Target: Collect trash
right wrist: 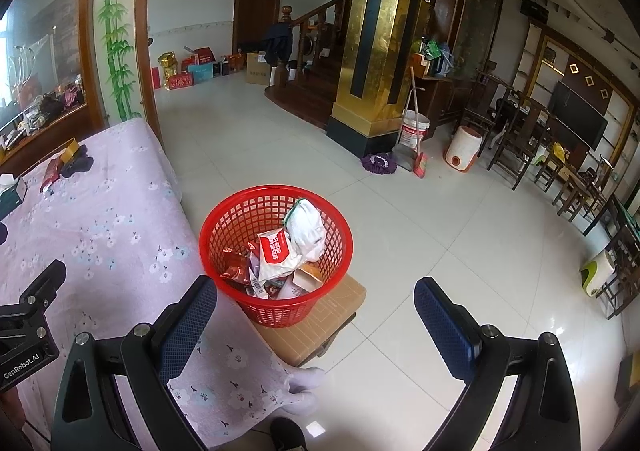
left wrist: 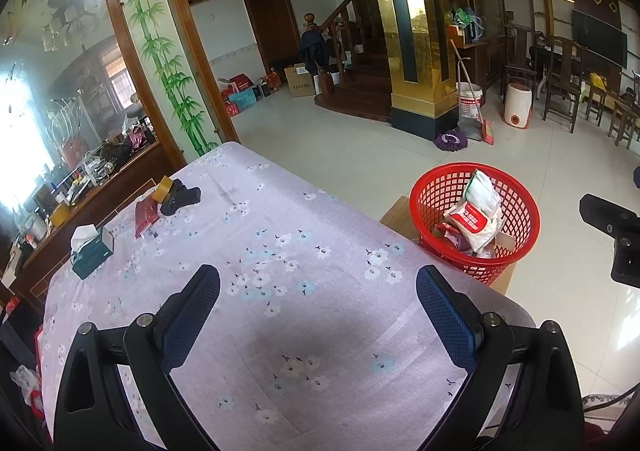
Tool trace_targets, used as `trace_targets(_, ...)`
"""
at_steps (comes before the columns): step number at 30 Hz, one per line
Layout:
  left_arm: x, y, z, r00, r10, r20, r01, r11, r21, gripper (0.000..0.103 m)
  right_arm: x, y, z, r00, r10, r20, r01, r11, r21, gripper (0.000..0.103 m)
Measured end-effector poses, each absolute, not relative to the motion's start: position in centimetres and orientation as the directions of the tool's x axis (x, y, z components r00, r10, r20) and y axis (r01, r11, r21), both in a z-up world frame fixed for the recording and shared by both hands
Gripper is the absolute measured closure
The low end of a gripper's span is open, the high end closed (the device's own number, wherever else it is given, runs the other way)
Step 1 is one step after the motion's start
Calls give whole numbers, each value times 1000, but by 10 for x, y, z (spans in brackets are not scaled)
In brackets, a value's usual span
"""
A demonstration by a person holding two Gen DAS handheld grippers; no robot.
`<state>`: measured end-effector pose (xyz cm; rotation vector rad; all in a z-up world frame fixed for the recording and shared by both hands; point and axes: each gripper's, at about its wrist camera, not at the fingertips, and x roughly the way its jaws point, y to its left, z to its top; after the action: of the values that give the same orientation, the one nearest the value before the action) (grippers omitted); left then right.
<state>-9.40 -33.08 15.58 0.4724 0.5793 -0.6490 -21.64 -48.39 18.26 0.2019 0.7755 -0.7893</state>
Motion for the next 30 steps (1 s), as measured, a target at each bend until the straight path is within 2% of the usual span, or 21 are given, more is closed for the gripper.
trace_targets(30, -99, -336, 152, 645, -430, -632, 680, 700, 218, 5, -217, -485, 177, 445, -561, -698, 705, 700, -112, 2)
